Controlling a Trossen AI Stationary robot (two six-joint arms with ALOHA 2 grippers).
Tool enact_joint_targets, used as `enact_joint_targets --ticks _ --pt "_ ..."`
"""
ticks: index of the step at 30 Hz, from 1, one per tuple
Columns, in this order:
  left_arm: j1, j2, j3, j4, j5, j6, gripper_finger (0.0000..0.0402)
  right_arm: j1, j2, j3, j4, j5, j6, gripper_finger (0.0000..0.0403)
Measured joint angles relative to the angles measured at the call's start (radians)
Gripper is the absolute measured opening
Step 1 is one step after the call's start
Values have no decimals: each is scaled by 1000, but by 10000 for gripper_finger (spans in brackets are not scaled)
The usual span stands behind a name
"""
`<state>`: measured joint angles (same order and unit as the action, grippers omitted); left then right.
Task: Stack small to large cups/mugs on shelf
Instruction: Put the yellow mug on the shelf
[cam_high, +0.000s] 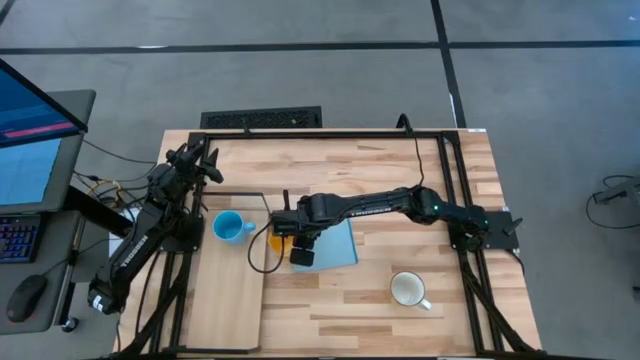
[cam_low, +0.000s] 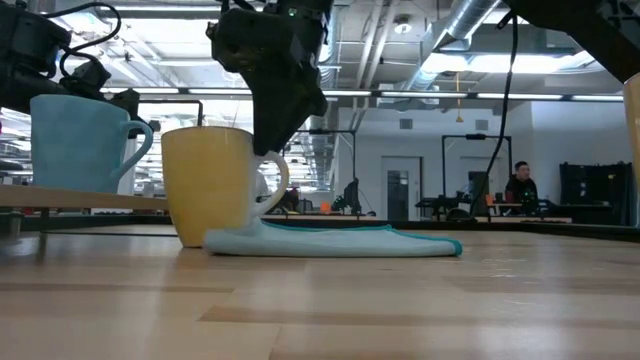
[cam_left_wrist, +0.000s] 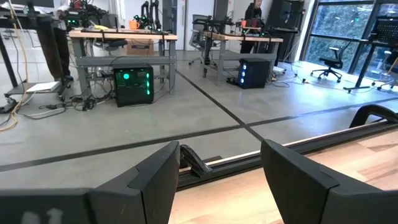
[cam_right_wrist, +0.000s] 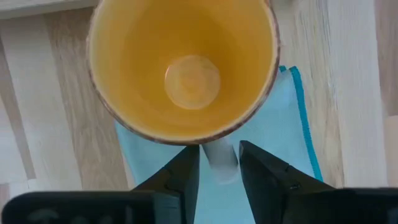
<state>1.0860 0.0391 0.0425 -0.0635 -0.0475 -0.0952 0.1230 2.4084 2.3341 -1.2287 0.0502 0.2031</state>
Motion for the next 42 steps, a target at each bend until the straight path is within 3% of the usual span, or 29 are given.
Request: enact_joint_targets --ticks 9,31,42 --pt "0 0 0 0 0 0 217 1 0 0 -42 -53 -2 142" --pt "0 0 0 0 0 1 217 -7 0 0 -38 -54 -55 132" --pt "0 0 0 0 0 2 217 -1 49 0 -17 -139 -28 124"
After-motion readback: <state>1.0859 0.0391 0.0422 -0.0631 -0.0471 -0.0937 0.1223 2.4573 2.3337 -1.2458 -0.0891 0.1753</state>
